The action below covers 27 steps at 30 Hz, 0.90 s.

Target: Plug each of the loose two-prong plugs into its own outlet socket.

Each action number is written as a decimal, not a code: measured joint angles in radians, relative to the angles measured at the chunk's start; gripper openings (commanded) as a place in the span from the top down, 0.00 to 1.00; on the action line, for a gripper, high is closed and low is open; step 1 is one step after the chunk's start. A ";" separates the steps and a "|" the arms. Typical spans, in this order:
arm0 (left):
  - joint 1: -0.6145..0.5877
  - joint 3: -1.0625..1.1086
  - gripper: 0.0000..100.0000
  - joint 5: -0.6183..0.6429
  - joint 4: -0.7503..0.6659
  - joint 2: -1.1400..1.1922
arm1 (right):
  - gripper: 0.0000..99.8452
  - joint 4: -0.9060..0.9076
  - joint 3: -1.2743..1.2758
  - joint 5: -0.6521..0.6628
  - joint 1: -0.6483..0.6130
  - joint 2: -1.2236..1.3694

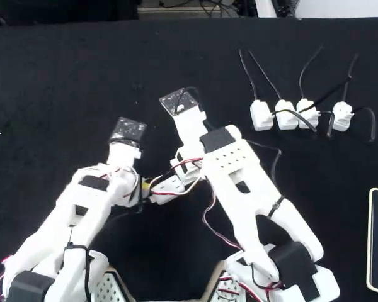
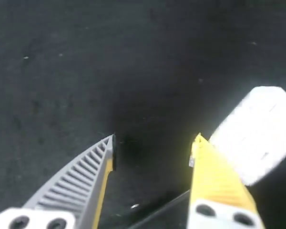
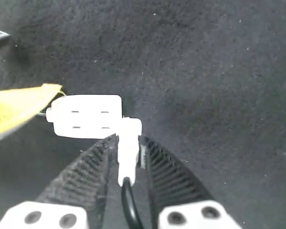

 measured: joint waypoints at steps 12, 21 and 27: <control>-0.414 0.040 0.74 -0.161 0.298 -0.298 | 0.99 0.104 -0.057 0.046 -0.063 0.000; -0.433 0.299 0.74 -0.103 0.212 -0.605 | 0.99 0.137 -0.064 -0.009 -0.094 0.006; -0.433 0.376 0.74 -0.100 0.212 -0.756 | 0.99 0.354 -0.295 -0.012 -0.109 0.175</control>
